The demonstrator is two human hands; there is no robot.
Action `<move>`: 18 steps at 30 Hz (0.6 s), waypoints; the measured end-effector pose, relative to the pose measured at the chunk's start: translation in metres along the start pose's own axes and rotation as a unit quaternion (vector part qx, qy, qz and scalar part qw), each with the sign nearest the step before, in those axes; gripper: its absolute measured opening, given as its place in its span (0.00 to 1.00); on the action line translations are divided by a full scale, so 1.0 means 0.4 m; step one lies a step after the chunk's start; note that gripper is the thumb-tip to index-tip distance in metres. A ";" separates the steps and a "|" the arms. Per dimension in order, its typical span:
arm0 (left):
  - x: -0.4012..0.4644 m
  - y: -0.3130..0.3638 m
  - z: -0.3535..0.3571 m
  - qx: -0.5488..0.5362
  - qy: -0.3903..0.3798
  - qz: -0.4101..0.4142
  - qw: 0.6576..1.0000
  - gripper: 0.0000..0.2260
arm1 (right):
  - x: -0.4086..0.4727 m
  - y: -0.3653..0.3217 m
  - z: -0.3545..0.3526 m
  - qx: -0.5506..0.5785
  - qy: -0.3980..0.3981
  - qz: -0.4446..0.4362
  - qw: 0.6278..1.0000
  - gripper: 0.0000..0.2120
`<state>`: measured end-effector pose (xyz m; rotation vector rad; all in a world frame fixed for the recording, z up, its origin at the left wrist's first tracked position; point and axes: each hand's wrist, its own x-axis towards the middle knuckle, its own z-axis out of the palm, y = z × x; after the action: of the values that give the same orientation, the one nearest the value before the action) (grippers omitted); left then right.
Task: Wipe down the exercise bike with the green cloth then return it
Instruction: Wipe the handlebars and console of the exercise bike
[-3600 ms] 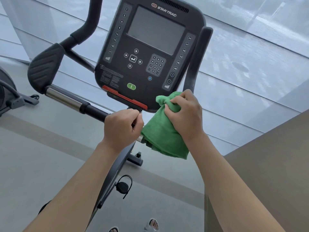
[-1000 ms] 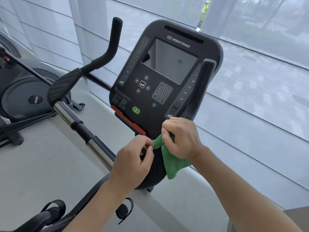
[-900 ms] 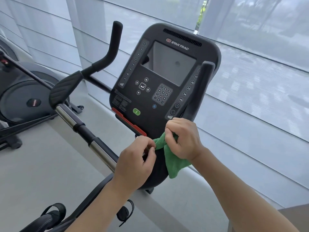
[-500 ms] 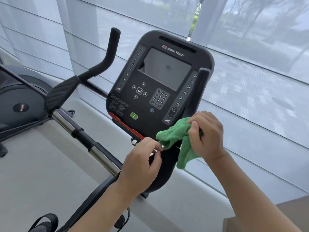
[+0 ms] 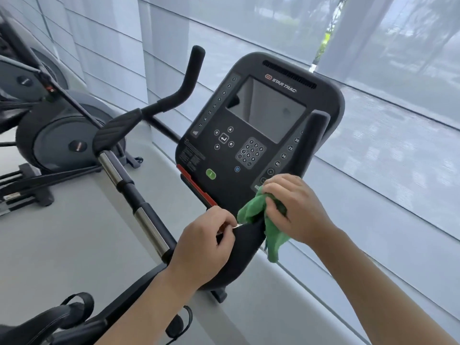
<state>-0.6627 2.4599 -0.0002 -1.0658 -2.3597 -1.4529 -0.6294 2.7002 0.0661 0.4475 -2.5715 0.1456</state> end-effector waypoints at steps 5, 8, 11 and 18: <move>-0.002 0.016 0.007 0.058 0.008 -0.022 0.998 0.06 | -0.061 0.038 -0.002 0.032 -0.021 -0.029 0.999 0.18; 0.000 0.029 0.008 0.077 0.005 -0.039 0.996 0.05 | -0.043 0.034 0.018 0.022 -0.014 -0.040 0.999 0.16; 0.003 0.041 0.010 0.094 -0.002 -0.053 0.994 0.04 | 0.005 0.029 0.038 -0.005 -0.005 -0.051 0.999 0.14; 0.004 0.049 0.015 0.120 -0.018 -0.091 0.988 0.08 | 0.057 0.017 0.068 -0.017 0.028 -0.046 0.998 0.20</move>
<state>-0.6498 2.4711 0.0116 -0.8410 -2.6350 -1.1684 -0.6632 2.6950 0.0545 0.5392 -2.4891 0.0804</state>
